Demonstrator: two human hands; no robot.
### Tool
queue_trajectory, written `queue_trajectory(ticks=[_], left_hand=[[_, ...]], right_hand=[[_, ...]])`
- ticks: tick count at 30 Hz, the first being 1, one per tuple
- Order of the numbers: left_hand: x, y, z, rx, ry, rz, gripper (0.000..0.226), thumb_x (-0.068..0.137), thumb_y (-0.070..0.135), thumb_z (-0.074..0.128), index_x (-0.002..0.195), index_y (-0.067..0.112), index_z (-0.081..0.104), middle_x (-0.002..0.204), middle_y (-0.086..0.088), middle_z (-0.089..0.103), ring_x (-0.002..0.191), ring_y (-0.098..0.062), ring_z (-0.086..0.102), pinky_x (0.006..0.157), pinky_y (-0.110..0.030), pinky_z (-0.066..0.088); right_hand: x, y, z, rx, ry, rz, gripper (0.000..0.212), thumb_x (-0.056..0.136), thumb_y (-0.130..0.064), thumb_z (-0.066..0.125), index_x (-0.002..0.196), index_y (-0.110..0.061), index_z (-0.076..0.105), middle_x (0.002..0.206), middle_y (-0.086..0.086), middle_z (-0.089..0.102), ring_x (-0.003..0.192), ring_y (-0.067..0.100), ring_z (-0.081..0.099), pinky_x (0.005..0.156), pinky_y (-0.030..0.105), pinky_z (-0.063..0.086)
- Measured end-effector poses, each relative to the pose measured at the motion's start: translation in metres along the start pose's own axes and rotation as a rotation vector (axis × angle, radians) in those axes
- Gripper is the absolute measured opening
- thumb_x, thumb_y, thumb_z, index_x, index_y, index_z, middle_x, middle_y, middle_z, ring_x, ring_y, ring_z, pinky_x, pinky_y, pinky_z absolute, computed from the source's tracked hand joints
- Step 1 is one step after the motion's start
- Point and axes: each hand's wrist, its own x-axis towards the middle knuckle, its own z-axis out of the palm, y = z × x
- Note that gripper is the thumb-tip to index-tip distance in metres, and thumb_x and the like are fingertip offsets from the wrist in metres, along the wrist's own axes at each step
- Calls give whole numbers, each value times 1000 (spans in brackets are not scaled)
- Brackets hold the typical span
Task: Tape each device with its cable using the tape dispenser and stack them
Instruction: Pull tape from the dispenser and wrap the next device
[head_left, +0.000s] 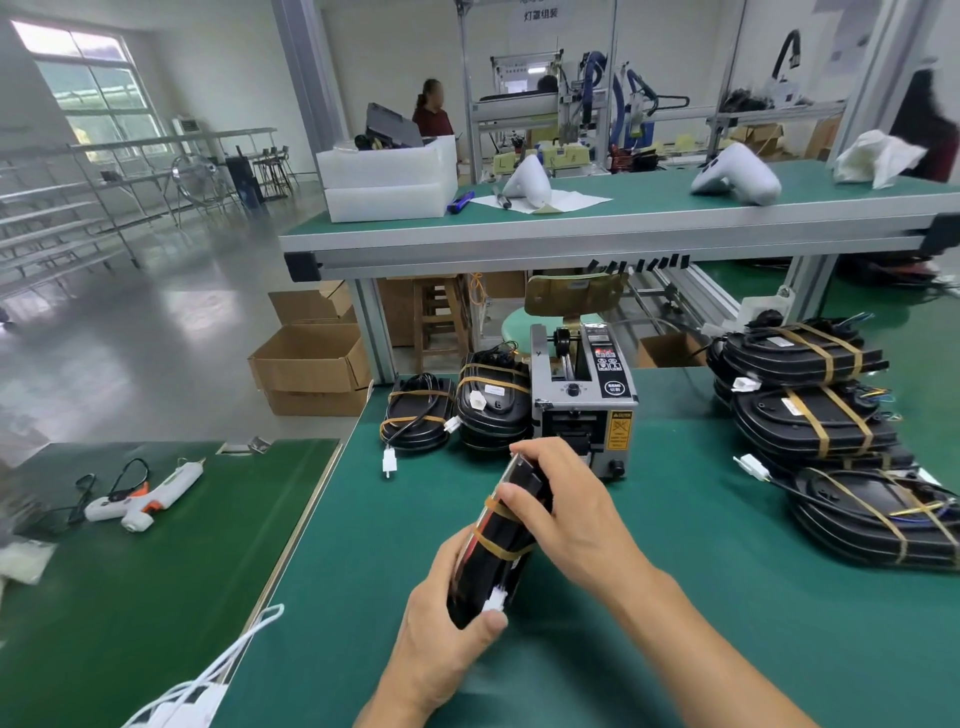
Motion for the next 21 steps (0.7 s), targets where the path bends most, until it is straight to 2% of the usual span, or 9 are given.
queue_trajectory(ticks=[3, 5, 7, 9, 11, 13, 14, 17, 21], left_hand=[[-1, -3, -1, 17, 32, -26, 84, 80, 76, 75, 151, 39, 54, 122, 11, 78, 107, -5, 75, 89, -20, 55], [0, -5, -1, 40, 62, -45, 63, 80, 62, 79, 139, 48, 61, 103, 9, 81, 88, -7, 76, 78, -19, 55], [0, -6, 0, 38, 75, -49, 52, 78, 52, 80, 127, 56, 64, 105, 12, 81, 96, -6, 76, 79, -15, 54], [-1, -7, 0, 35, 79, -71, 45, 75, 52, 80, 119, 56, 68, 101, 13, 81, 94, -4, 76, 79, -14, 55], [-1, -10, 0, 32, 81, -77, 37, 75, 52, 78, 111, 46, 73, 86, 6, 81, 81, -8, 75, 77, -19, 55], [-1, -12, -1, 19, 73, -86, 33, 76, 51, 76, 106, 37, 73, 75, -1, 79, 72, -13, 72, 75, -24, 55], [-1, -13, -1, 15, 75, -89, 33, 76, 50, 76, 105, 35, 73, 74, -2, 79, 71, -13, 72, 75, -22, 55], [0, -14, -1, 27, 89, -88, 32, 75, 50, 76, 103, 35, 74, 82, 1, 81, 80, -16, 74, 76, -15, 54], [0, -15, -1, 34, 87, -97, 33, 75, 51, 76, 105, 37, 74, 88, 2, 82, 87, -18, 75, 81, -19, 56]], right_hand=[[-2, -12, 2, -58, -10, -73, 44, 95, -49, 63, 129, -23, 57, 121, -14, 57, 112, 7, 55, 97, 32, 49], [-8, -23, 7, -115, -31, -160, 46, 94, -50, 64, 129, -20, 59, 125, -11, 59, 119, 11, 55, 106, 36, 47], [-14, -29, 11, -154, -48, -253, 49, 97, -53, 62, 133, -20, 59, 132, -10, 60, 131, 9, 51, 124, 39, 29], [-17, -32, 12, -71, -4, -239, 48, 99, -56, 58, 136, -26, 60, 139, -18, 58, 141, 2, 45, 129, 40, 11], [-15, -27, 8, 82, 202, -117, 31, 99, -49, 61, 126, -34, 67, 131, -25, 63, 133, 1, 55, 124, 38, 24], [-5, -11, -2, 180, 454, 161, 14, 98, -36, 64, 110, -36, 73, 113, -22, 71, 112, 2, 66, 102, 26, 46], [1, 0, -7, 210, 505, 335, 13, 99, -30, 65, 105, -35, 75, 107, -18, 73, 105, 5, 68, 92, 25, 49], [17, 35, -11, 199, 464, 677, 20, 98, -22, 64, 111, -21, 80, 105, -2, 77, 104, 20, 69, 84, 24, 42], [32, 49, -6, 145, 430, 776, 27, 96, -21, 62, 117, -20, 79, 116, 1, 77, 108, 26, 66, 91, 29, 46]])
